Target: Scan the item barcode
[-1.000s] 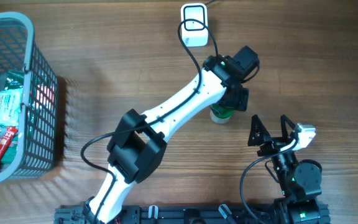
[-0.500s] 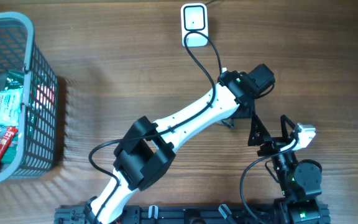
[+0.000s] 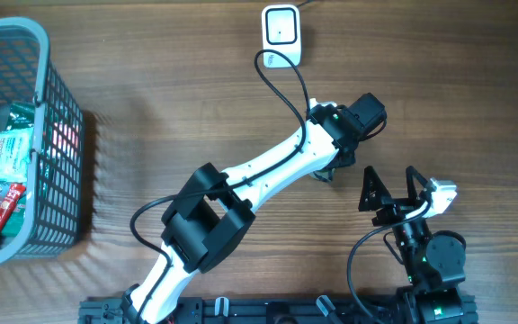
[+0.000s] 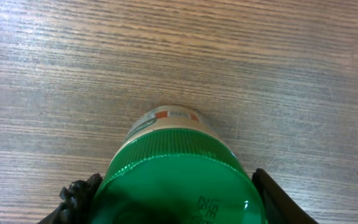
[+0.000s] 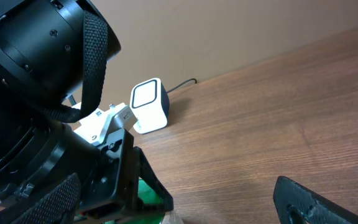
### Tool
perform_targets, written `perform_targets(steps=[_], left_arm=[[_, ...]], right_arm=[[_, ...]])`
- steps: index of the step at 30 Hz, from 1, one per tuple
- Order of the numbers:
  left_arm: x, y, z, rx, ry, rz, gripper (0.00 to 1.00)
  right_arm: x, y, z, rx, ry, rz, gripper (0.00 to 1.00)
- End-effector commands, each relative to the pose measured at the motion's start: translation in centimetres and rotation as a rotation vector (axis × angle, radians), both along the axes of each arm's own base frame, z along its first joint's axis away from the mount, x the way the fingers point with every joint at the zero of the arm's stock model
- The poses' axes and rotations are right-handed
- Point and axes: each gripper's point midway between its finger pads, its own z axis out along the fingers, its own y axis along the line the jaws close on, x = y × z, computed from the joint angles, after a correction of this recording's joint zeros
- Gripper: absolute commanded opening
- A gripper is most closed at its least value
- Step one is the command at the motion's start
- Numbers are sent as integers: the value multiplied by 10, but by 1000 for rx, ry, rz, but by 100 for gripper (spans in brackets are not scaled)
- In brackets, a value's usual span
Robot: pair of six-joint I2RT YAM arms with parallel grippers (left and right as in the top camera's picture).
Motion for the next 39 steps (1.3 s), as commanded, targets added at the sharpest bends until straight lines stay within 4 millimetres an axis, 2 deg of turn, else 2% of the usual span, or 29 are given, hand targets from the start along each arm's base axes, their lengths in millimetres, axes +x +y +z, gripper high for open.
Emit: perform_targets(steps=[1,4,7,9,11,12,14,17,21,25,30,34,37,39], left_arm=[[0,5,-4,77,-14,-242,59],[-3,8,-4,165,-25,-553,64],[-11,16,-6,249,1,-803,75],[-17,24,-8,296,33,-929,78],[-16,34,-7,352,43,-967,84],[-14,37,-6,374,38,-962,92],[-11,39,-4,390,23,-926,100],[-7,31,7,330,-6,-791,100],[-9,1,31,98,-15,-549,100],[-1,-13,39,-31,-25,-321,100],[8,-33,46,-106,-83,-345,100],[13,-34,42,-92,-112,-355,98],[9,-28,34,-93,-70,-249,86],[6,-23,26,-91,-30,-146,86]], right_arm=[[0,-1,0,-18,-5,-8,100],[0,-1,0,-18,-5,-8,100],[0,-1,0,-18,-5,-8,100],[0,-1,0,-18,-5,-8,100],[0,-1,0,-18,-5,-8,100],[0,-1,0,-18,-5,-8,100],[0,-1,0,-18,-5,-8,100],[0,-1,0,-18,-5,-8,100],[0,-1,0,-18,-5,-8,100],[0,-1,0,-18,-5,-8,100],[0,-1,0,-18,-5,-8,100],[0,-1,0,-18,-5,-8,100],[0,-1,0,-19,-6,-8,100],[0,-1,0,-18,-5,-8,100]])
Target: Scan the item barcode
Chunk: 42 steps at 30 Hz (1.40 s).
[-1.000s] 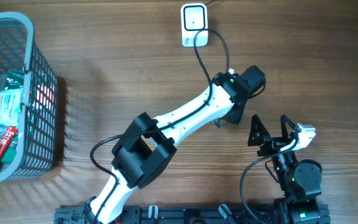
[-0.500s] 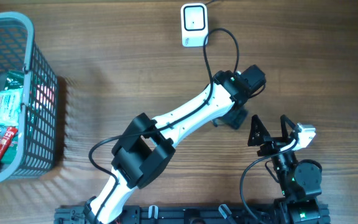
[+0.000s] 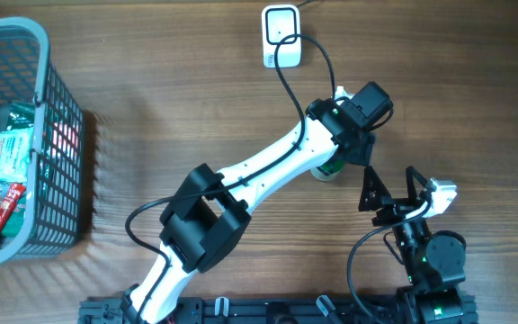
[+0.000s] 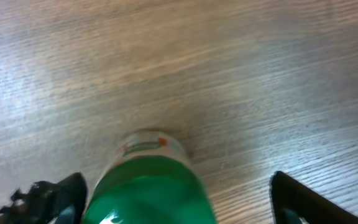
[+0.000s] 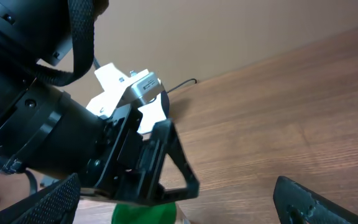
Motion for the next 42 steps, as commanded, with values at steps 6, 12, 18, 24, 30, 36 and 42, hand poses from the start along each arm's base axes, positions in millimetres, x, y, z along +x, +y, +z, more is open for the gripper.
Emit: perform_targets(steps=[6,12,18,24,30,36,42], left_arm=[[-9,18,-22,33,103,293,95],[-18,21,-30,71,122,283,81],[-17,13,-38,59,117,282,82],[-15,15,-51,75,119,304,80],[-9,20,-51,87,107,309,56],[-9,20,-51,158,62,10,65],[-19,30,-53,316,22,-543,77]], right_arm=[[0,-1,0,-18,-5,-8,100],[0,-1,0,-18,-5,-8,100],[0,-1,0,-18,-5,-8,100],[0,-1,0,-18,-5,-8,100],[0,-1,0,-18,-5,-8,100],[0,-1,0,-19,-6,-8,100],[0,-1,0,-18,-5,-8,100]])
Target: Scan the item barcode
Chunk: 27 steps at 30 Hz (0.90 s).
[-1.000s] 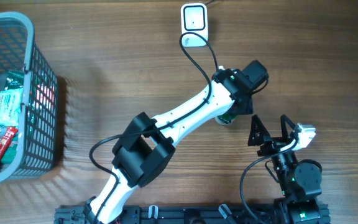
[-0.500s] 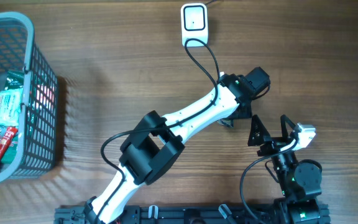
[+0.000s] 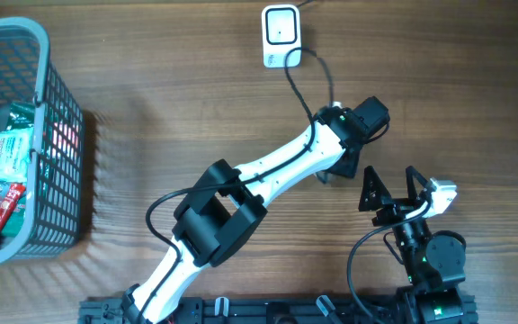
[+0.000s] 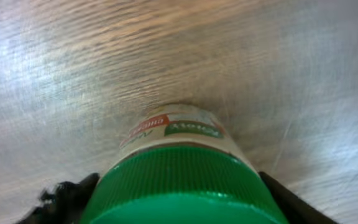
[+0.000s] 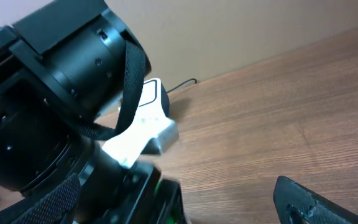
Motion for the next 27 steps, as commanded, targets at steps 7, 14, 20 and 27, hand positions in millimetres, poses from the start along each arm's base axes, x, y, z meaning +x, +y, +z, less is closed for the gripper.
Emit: perform_targets(steps=[7,14,20,27], left_arm=[[-2,14,0,139,-11,-430,100],[12,-2,39,-44,-52,76,100],[25,-7,37,-166,-65,543,100],[29,-10,23,-170,-61,584,100]], right_arm=[[0,-1,0,-18,-6,-8,100],[0,-1,0,-18,-6,-8,100],[0,-1,0,-18,-6,-8,100],[0,-1,0,-18,-6,-8,100]])
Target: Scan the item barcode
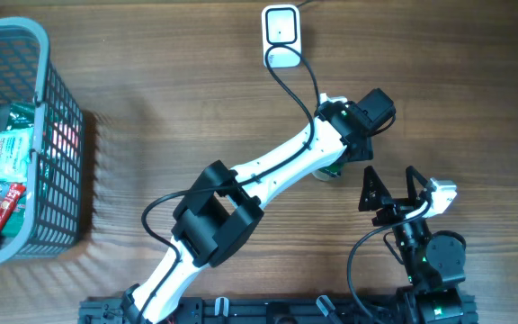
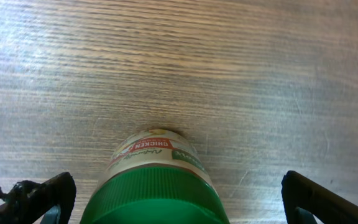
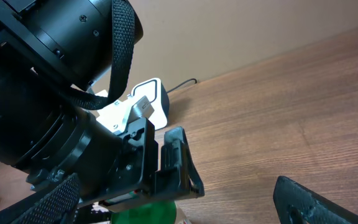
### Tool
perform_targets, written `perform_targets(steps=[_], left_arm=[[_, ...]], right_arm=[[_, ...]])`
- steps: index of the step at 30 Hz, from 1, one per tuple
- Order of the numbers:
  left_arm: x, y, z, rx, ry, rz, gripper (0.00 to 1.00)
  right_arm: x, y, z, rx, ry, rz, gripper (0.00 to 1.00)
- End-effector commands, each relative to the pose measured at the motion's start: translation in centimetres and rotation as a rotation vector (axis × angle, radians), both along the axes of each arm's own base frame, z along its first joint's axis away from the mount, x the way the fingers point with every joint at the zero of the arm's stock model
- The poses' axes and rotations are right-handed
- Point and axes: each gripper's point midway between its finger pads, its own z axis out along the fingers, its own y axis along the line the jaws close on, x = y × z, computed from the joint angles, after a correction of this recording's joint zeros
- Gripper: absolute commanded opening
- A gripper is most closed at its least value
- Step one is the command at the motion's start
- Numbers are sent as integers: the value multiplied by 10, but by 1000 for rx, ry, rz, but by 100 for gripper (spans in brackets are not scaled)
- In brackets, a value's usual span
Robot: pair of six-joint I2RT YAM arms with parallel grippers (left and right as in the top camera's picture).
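A jar with a green ribbed lid (image 2: 157,199) and a label reading CHICKEN stands upright on the wooden table. My left gripper (image 2: 178,200) is open around it, both fingers well clear of the lid. From overhead only the jar's edge (image 1: 331,173) shows under the left wrist. The white barcode scanner (image 1: 281,31) sits at the table's far edge, and also appears as scanner (image 3: 151,102) in the right wrist view. My right gripper (image 1: 388,192) is open just right of the jar, holding nothing.
A grey wire basket (image 1: 57,193) with several packets stands at the far left. The left arm (image 1: 268,175) stretches diagonally across the middle of the table. The scanner's black cable (image 1: 299,76) runs down towards the left wrist.
My left gripper's fingers were close against the jar's lid; now they stand wide apart and the jar rests on the table. The wrist has shifted slightly. The right arm has not moved.
At first my left gripper was shut on the upright jar. Then it was open with the jar standing free. Then it was shut on the jar again, with the label's CHICKEN side in view. Now it is open again, the jar in nearly the same spot.
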Motion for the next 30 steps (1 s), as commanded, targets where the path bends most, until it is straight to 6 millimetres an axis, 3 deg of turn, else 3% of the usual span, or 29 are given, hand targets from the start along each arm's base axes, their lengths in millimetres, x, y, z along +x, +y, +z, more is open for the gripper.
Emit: perform_targets(steps=[1,9,18,21,23,26,30], left_arm=[[10,1,-1,-30,-11,150,100],[3,8,-34,22,40,182,100],[-4,13,-38,56,62,177,89],[-2,12,-38,52,58,171,60],[-2,12,-37,55,57,152,54],[-2,12,-37,98,44,-18,55],[-3,11,-37,188,20,-372,63]], right_arm=[[0,-1,0,-18,-5,-8,100],[0,-1,0,-18,-5,-8,99],[0,-1,0,-18,-5,-8,100],[0,-1,0,-18,-5,-8,100],[0,-1,0,-18,-5,-8,100],[0,-1,0,-18,-5,-8,100],[0,-1,0,-18,-5,-8,100]])
